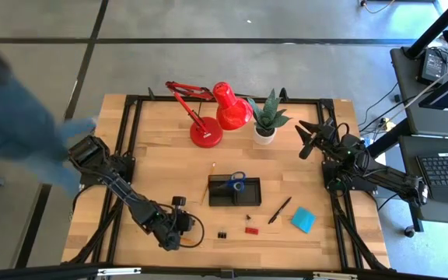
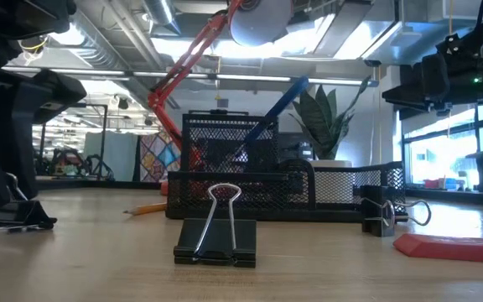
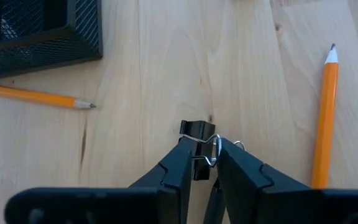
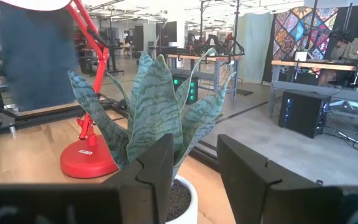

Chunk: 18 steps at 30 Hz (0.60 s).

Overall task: Pick and place office supplies into organizer
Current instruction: Put the left binder clip into the black desk organizer

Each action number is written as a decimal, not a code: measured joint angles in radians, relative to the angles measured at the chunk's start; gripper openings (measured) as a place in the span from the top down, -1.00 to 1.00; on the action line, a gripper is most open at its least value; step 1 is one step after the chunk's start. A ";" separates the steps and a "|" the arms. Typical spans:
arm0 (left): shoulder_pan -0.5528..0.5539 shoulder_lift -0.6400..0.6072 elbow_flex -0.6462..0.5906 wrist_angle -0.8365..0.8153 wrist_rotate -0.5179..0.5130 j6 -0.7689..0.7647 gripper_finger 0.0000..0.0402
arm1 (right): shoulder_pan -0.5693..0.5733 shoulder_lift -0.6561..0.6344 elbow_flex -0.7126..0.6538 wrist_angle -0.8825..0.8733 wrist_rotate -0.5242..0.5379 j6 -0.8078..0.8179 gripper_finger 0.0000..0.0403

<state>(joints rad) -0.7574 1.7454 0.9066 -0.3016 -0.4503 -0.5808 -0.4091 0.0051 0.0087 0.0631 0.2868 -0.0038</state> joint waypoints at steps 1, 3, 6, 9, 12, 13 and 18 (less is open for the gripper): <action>0.000 0.000 0.000 0.000 0.000 0.000 0.67 | 0.000 0.000 0.000 0.000 0.000 0.000 0.36; 0.000 0.000 0.000 -0.003 -0.001 0.004 0.70 | 0.000 0.000 0.000 0.000 0.000 0.000 0.36; 0.000 0.000 0.000 -0.004 -0.005 0.032 0.75 | 0.000 0.000 0.000 0.000 0.000 0.000 0.36; 0.000 0.000 0.000 -0.004 -0.038 0.063 0.83 | 0.000 0.000 0.000 0.000 0.000 0.000 0.36; 0.000 0.000 0.005 -0.005 -0.078 0.092 0.92 | 0.000 0.000 0.000 0.000 0.000 0.000 0.36; 0.002 0.000 0.010 -0.005 -0.087 0.107 0.96 | 0.000 0.000 0.000 0.000 0.000 0.000 0.36; 0.025 -0.001 0.060 -0.007 -0.122 0.198 0.98 | 0.000 0.000 0.000 0.000 0.000 0.000 0.36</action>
<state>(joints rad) -0.7325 1.7447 0.9662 -0.3084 -0.5722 -0.3828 -0.4091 0.0051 0.0086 0.0631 0.2867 -0.0040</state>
